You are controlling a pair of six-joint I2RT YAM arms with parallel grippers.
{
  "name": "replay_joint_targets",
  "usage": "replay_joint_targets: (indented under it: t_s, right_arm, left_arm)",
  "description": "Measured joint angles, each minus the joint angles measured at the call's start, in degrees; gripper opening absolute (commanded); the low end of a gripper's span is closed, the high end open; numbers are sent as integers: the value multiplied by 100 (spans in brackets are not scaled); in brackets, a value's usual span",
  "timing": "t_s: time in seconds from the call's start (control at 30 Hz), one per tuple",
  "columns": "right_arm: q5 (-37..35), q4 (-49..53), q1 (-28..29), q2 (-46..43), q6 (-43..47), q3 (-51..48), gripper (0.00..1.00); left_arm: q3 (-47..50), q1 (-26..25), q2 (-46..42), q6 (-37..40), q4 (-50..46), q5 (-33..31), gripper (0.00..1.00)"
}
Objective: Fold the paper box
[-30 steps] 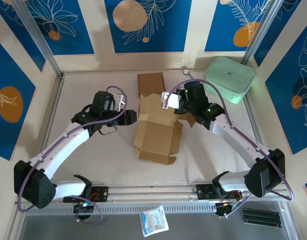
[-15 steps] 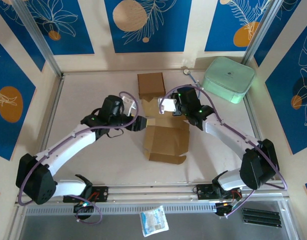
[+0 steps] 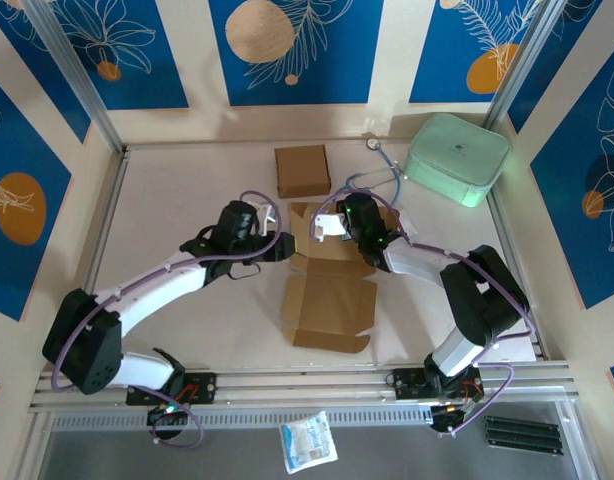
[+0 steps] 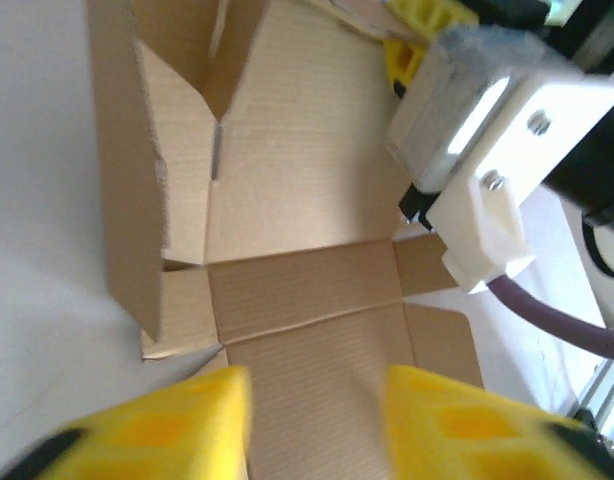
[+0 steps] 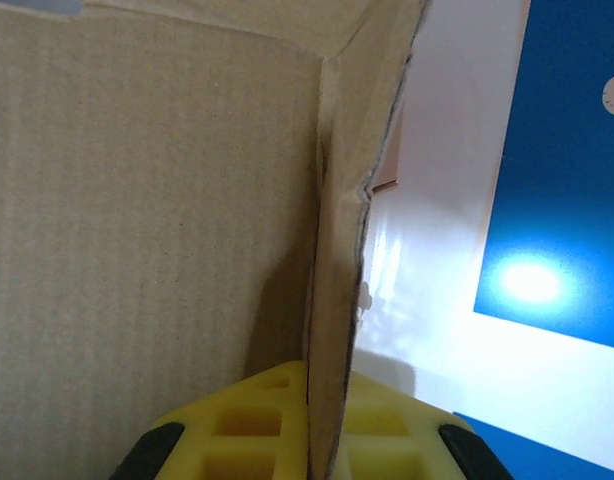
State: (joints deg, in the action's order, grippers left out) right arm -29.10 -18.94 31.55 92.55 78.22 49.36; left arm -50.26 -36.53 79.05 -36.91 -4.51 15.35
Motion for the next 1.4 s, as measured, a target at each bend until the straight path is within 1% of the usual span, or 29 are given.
replay_joint_targets:
  t_s: [0.03, 0.13, 0.3, 0.37, 0.47, 0.5, 0.57, 0.63, 0.7, 0.77, 0.83, 0.9, 1.0, 1.07, 1.1, 1.17, 1.23, 1.3, 1.4]
  right_arm:
    - [-11, -28, 11, -4, 0, 0, 8]
    - [-22, -55, 11, -20, -17, 0, 7]
    - [-55, -52, -7, -90, -22, 0, 7]
    - [-55, -46, -7, -144, -48, 0, 7]
    - [-63, 15, -7, -238, -116, 0, 7]
    - [-72, 35, -7, -264, -136, 0, 7]
    - [-72, 70, -7, -308, -173, 0, 7]
    - [-72, 109, -9, -356, -216, 0, 7]
    - [-72, 162, -17, -402, -256, 0, 7]
    - [-72, 184, -28, -428, -289, 0, 7]
    - [-72, 188, -42, -439, -323, -4, 7]
    - [-74, 208, -55, -461, -345, -15, 7]
    - [-72, 251, -72, -494, -407, -37, 7]
    - [-72, 282, -83, -498, -439, -37, 7]
    - [-72, 304, -83, -498, -459, -37, 7]
    - [-72, 337, -83, -501, -490, -37, 7]
    - [-72, 361, -83, -503, -516, -37, 7]
    - [-72, 378, -90, -503, -520, -37, 7]
    - [-72, 424, -94, -503, -568, -35, 7]
  left_arm:
    - [-4, -90, 111, -133, 90, 0, 20]
    - [-4, -354, 442, -531, 380, 7, 20]
    - [-70, -555, 1095, -1008, 817, 68, 21]
    - [-129, -564, 1329, -1062, 866, 28, 24]
    - [-234, -540, 1591, -955, 852, -240, 33]
    - [-251, -525, 1628, -887, 841, -407, 37]
    - [-269, -474, 1635, -719, 826, -789, 41]
    - [-267, -358, 1635, -566, 841, -1189, 47]
    - [-219, -146, 1635, -468, 944, -1375, 49]
    - [-153, 162, 1685, -407, 1180, -1228, 49]
    - [-188, 442, 1862, -278, 1325, -807, 48]
    - [-267, 614, 2017, -144, 1290, -470, 46]
    - [-304, 603, 2065, -7, 1189, -179, 46]
    - [-365, 597, 2068, 2, 916, -236, 48]
    - [-398, 588, 2068, -2, 699, -334, 47]
    - [-417, 608, 2068, -31, 413, -448, 38]
    - [-358, 640, 2068, -83, 356, -358, 30]
    - [-195, 647, 2068, -240, 638, -33, 25]
    - [195, 601, 2035, -638, 1353, 446, 24]
